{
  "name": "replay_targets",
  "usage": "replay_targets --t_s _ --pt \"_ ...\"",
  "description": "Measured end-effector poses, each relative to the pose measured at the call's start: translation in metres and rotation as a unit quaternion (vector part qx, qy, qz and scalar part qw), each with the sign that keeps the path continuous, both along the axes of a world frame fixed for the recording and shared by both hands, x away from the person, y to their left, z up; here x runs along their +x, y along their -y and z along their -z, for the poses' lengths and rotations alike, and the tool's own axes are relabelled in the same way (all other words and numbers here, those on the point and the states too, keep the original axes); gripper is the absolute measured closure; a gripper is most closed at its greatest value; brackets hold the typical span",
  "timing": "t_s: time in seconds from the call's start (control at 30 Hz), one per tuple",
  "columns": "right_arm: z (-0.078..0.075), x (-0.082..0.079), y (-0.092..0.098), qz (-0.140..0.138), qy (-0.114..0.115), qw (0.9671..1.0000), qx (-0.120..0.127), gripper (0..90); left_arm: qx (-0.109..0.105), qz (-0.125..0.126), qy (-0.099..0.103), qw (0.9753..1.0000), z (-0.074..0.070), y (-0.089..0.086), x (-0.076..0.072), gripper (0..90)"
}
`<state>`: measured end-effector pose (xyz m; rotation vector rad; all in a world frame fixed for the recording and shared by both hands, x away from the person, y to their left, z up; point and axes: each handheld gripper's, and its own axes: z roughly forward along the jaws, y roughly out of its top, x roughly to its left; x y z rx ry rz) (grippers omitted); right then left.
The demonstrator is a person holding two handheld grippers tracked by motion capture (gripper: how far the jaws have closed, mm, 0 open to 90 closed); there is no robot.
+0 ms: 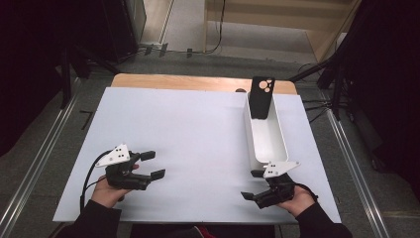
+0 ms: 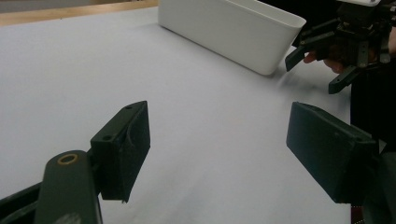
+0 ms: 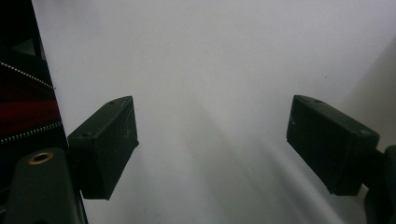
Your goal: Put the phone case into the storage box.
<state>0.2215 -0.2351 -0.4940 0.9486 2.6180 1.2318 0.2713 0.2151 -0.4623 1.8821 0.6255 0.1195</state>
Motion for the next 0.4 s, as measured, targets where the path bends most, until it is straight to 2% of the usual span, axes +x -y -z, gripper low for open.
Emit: replay_targets --t_s 0.2,0.4 --pt "0.0014 -0.0007 0.0002 -0.003 0.009 0.9999 -0.006 15.0 -0.002 0.000 0.000 1.0000 0.0000 -0.0001 0.0000 21.4" --pt "0.0021 -0.0004 0.0003 -0.003 0.009 0.9999 -0.010 15.0 -0.001 0.003 -0.002 1.0000 0.0001 0.0001 0.0003 22.1"
